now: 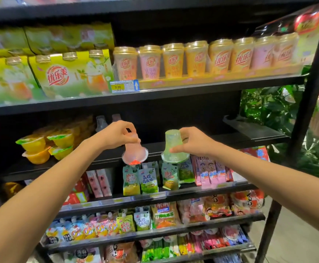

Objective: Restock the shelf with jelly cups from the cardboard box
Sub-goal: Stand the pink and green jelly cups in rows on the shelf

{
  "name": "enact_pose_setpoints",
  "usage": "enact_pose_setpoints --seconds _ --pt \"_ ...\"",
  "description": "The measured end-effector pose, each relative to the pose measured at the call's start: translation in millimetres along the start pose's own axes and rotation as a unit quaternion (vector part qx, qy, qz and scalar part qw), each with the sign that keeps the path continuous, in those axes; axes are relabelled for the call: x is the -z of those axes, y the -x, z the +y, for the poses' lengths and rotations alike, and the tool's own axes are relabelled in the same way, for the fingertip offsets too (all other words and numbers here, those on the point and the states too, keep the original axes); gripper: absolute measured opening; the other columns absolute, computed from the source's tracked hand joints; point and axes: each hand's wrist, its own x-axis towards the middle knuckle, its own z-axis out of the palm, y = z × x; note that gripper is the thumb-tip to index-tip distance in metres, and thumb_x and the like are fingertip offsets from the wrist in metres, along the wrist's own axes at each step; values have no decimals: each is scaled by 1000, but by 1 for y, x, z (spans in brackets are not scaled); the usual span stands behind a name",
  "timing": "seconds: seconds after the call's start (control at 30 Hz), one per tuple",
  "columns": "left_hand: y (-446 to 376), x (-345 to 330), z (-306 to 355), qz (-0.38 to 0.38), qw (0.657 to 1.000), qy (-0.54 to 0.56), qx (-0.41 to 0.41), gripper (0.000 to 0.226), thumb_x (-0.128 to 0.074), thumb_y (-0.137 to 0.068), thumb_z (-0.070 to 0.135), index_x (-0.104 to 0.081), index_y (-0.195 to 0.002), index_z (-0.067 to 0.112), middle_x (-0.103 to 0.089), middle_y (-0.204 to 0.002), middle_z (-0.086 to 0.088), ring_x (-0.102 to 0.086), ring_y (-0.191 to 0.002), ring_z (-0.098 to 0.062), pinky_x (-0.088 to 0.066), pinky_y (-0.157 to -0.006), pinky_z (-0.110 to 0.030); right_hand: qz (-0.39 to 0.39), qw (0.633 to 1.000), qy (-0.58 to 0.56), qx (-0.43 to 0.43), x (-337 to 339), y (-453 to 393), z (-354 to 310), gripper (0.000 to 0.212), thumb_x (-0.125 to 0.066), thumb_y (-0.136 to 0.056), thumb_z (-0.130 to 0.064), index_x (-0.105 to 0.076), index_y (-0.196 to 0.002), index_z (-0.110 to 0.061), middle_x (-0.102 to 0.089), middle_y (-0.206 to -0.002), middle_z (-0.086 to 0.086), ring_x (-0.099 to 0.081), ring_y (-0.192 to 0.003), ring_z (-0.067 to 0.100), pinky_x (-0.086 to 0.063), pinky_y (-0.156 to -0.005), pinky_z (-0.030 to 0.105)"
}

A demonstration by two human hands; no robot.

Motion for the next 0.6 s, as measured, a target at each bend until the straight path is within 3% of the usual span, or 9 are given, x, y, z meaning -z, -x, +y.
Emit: enact_pose_setpoints --seconds 0.47,0.6 --pt "-71 -9 -39 -2 999 -2 38 32 -75 -80 44 -64 -102 23 -66 -103 0 -64 -91 -15 -58 -79 -38 1 1000 20 23 -22 -103 17 46 -85 -70 -37 -64 -105 -16 -66 -101 -1 -66 -93 13 -59 -83 43" --pt "-90 -21 -42 32 999 6 44 34 -73 -82 42 -66 -106 19 -66 -103 2 -63 -92 -13 -58 -82 -37 -16 999 34 22 -26 -134 28 52 -84 -71 -39 -62 -112 -18 -64 -105 -3 -64 -95 11 -58 -83 37"
